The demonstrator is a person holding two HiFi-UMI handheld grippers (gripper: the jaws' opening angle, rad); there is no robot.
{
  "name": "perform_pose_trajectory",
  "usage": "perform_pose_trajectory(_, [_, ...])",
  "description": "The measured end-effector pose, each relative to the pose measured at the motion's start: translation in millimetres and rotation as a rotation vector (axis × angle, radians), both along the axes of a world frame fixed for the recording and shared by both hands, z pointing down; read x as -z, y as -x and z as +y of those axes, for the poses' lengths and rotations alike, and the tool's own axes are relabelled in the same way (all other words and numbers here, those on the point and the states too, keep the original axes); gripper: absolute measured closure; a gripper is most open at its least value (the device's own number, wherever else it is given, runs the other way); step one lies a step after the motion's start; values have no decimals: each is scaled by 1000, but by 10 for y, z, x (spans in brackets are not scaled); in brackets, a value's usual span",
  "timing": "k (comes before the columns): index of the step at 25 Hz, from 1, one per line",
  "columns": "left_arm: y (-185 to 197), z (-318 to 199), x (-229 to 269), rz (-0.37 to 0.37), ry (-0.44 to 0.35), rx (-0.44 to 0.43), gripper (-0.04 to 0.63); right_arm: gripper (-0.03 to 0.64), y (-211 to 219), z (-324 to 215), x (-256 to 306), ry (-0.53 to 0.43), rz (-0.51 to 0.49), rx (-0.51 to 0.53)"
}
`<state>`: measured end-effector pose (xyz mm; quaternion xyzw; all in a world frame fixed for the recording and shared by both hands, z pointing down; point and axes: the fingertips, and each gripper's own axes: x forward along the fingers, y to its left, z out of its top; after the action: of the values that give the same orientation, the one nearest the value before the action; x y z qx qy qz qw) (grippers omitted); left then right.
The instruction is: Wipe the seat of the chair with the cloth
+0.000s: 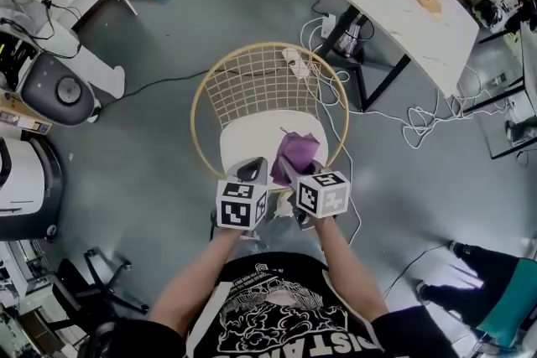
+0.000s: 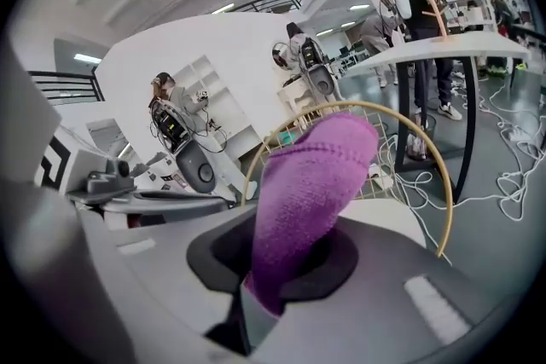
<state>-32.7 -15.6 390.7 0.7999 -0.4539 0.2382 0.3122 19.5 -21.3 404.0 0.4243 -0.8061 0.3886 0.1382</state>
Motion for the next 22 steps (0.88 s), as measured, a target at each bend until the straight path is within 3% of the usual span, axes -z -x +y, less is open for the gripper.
perform_pose_trajectory(8, [126,229,460,44,-111,-36,594,558,201,290,669,-173,78,-47])
perform_pose_trajectory(14, [322,375,653,69,-169,-16,595,561,379,460,935,-285,126,-54])
perform_pose_trajectory(22, [376,509,835,102,-201,0,595,563,443,582,1160,-353,136,-67])
